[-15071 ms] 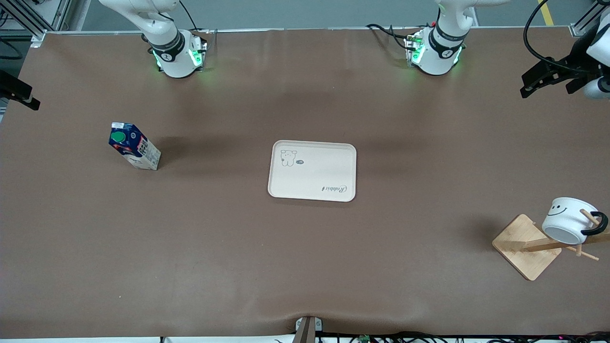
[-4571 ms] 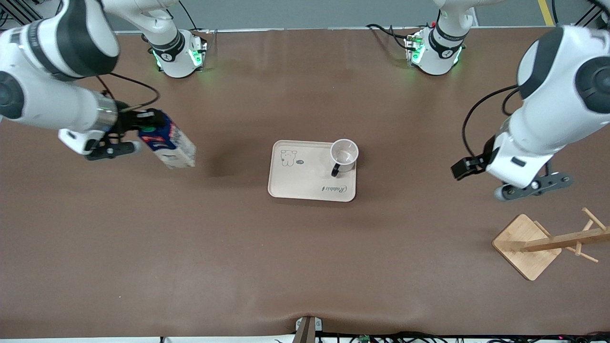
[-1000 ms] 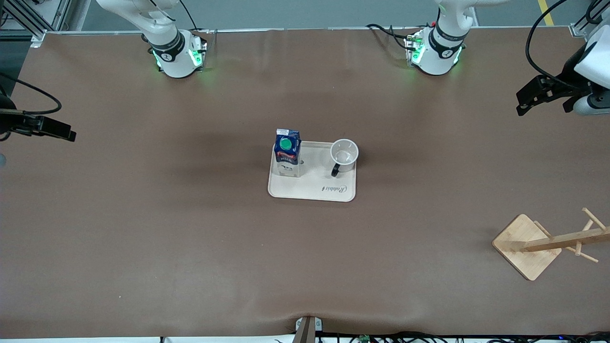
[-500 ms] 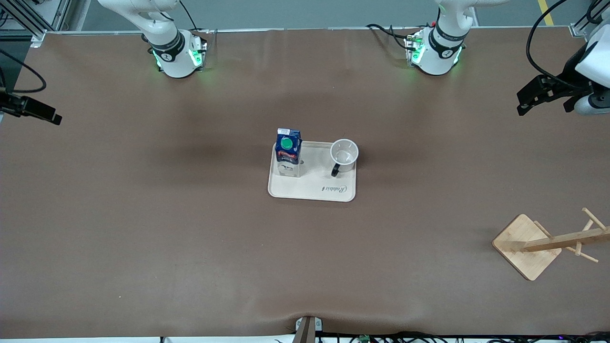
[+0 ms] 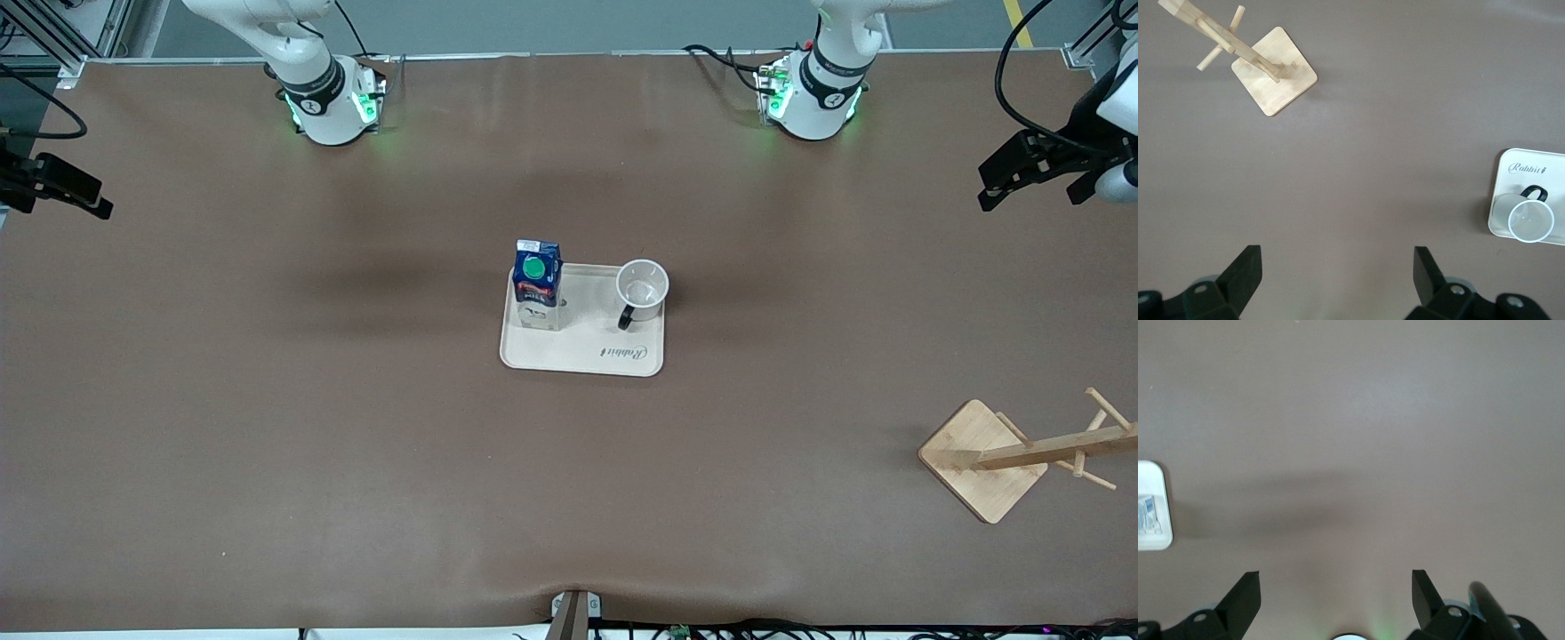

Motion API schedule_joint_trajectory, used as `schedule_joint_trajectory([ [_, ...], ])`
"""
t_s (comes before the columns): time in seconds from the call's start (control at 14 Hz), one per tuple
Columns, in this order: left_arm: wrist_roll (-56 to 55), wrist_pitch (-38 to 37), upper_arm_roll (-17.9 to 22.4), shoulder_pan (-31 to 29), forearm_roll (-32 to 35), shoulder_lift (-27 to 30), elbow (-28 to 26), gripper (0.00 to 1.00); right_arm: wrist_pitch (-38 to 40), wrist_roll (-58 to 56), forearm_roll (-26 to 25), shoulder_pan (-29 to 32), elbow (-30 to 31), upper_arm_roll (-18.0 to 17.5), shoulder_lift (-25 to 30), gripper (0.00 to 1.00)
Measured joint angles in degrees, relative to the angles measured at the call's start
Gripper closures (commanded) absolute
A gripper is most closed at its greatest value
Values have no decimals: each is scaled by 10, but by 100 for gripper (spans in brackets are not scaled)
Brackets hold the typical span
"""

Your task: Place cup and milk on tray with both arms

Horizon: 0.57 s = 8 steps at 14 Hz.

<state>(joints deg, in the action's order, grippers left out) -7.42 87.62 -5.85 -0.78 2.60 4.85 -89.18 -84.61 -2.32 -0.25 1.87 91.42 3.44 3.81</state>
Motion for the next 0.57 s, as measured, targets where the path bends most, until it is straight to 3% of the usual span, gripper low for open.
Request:
schedule_joint_trajectory([
  [0.57,0,-13,0,0,0,0,3,0,-4,-19,0,1,-6,2,0,0],
])
